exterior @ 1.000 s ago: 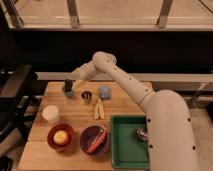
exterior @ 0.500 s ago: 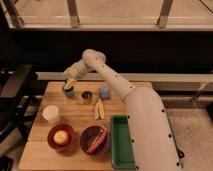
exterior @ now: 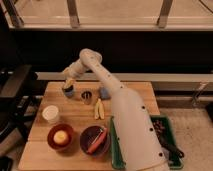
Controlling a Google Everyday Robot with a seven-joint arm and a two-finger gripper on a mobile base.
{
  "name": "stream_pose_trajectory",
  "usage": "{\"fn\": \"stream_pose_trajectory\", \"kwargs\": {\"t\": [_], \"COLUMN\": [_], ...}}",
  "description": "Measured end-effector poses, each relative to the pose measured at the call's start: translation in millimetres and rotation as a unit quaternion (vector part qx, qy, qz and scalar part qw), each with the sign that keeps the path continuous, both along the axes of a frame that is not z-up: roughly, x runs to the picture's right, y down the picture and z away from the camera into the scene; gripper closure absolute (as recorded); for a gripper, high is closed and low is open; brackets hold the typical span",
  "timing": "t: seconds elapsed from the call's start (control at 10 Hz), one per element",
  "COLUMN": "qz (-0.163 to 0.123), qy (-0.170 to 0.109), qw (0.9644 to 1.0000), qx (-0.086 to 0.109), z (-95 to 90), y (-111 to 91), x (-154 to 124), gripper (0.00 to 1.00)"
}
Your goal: Place eraser in purple bowl
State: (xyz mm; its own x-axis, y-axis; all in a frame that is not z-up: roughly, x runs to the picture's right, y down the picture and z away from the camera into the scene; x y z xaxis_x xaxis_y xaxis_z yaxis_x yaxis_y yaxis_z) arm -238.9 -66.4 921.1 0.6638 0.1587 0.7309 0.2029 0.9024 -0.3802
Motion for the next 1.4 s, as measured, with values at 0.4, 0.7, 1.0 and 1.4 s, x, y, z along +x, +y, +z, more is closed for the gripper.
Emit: {"fn": "stream_pose_trajectory", "kwargs": {"t": [0.4, 0.7, 1.0, 1.4], "qz": [-0.009, -0.009, -0.002, -0.001], "qy": [0.009, 0.018, 0.017, 0.005], "qw": [0.9998, 0.9996, 0.9998, 0.9999], "qx": [-0.013, -0.02, -0.011, 0.013], "z": [18.9, 20.2, 7.8, -31.1], "y": [14.2, 19.3, 11.8, -8.4], "x": [2.1, 8.2, 16.5, 25.7], "gripper": [0.36, 0.6, 0.92, 1.0]}}
